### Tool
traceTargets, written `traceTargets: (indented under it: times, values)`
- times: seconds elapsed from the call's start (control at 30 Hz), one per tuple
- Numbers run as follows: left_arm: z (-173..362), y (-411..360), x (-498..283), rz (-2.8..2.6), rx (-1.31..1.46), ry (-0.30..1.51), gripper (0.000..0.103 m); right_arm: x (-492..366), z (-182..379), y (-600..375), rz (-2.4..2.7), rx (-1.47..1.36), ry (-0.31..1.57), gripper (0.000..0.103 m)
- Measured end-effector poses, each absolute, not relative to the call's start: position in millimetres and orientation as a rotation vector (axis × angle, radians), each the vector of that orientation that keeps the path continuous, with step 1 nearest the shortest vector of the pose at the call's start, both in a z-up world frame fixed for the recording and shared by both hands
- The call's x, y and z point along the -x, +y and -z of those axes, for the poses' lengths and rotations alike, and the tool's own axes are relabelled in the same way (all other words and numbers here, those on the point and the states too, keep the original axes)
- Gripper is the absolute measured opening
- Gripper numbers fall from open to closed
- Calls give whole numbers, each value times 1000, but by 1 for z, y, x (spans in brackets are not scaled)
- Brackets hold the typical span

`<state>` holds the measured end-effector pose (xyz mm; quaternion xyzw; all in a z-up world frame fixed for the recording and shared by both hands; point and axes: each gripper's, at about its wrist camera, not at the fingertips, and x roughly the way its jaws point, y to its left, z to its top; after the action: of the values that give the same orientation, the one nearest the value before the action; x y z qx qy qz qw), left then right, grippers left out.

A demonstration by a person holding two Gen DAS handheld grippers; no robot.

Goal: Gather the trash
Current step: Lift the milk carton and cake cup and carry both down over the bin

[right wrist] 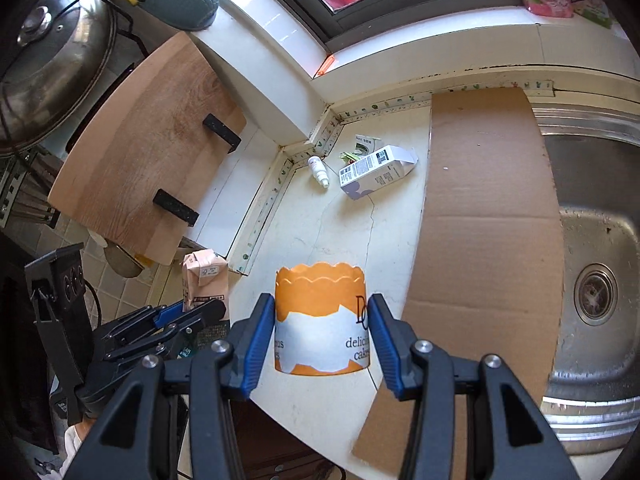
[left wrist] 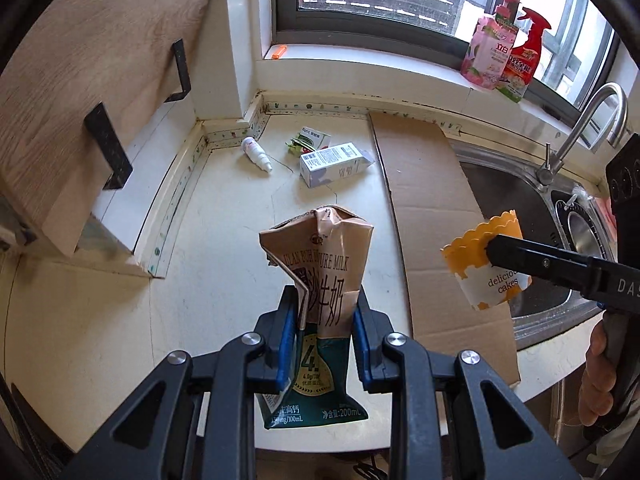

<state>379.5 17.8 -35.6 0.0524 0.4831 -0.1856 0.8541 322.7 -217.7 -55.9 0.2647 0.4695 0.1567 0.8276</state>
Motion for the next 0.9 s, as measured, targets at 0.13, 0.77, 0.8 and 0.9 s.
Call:
traceTargets:
  times: [0.13,0.77,0.8,0.9]
  values:
    - [40,31,-343,397,-66,1013,23,-276,43,-210,-300,-549,952,48]
    - [69,70,-178,543,-75,1013,23,-84,69,-135,-158,-503,1003,48]
    - [73,70,-172,546,-80,1020,23,-78,72,-131,-159,-496,1015,48]
    - [83,69,-156,549,-92,1044,23,-64,80,-125,-162,-483,1040,48]
